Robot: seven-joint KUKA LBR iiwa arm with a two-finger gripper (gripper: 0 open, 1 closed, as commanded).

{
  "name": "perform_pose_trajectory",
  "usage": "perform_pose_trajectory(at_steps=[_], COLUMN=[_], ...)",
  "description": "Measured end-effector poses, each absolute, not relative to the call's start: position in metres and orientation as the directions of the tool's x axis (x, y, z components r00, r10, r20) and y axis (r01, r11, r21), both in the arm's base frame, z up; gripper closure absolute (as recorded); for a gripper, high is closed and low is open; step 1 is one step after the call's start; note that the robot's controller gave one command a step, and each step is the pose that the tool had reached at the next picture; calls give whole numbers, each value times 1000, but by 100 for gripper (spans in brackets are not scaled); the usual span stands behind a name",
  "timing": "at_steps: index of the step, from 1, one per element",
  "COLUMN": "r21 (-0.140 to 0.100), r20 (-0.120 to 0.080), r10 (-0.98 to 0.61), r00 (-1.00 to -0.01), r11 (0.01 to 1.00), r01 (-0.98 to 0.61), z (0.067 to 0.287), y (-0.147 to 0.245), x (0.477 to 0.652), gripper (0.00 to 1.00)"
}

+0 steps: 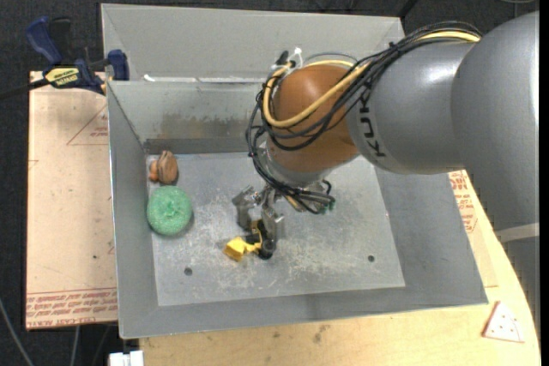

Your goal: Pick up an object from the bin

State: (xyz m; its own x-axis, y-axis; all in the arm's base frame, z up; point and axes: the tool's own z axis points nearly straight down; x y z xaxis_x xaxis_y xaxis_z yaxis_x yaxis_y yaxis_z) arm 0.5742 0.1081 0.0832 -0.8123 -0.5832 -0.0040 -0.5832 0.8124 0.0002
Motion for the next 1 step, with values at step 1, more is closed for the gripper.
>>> perform_pose_trajectory(at_steps=[1], r21=[-2], r20=[-7], r10=[-591], r00=[-807], r11=[807], r01=[-591], z=[244], y=[126], x=[567], gripper=[100])
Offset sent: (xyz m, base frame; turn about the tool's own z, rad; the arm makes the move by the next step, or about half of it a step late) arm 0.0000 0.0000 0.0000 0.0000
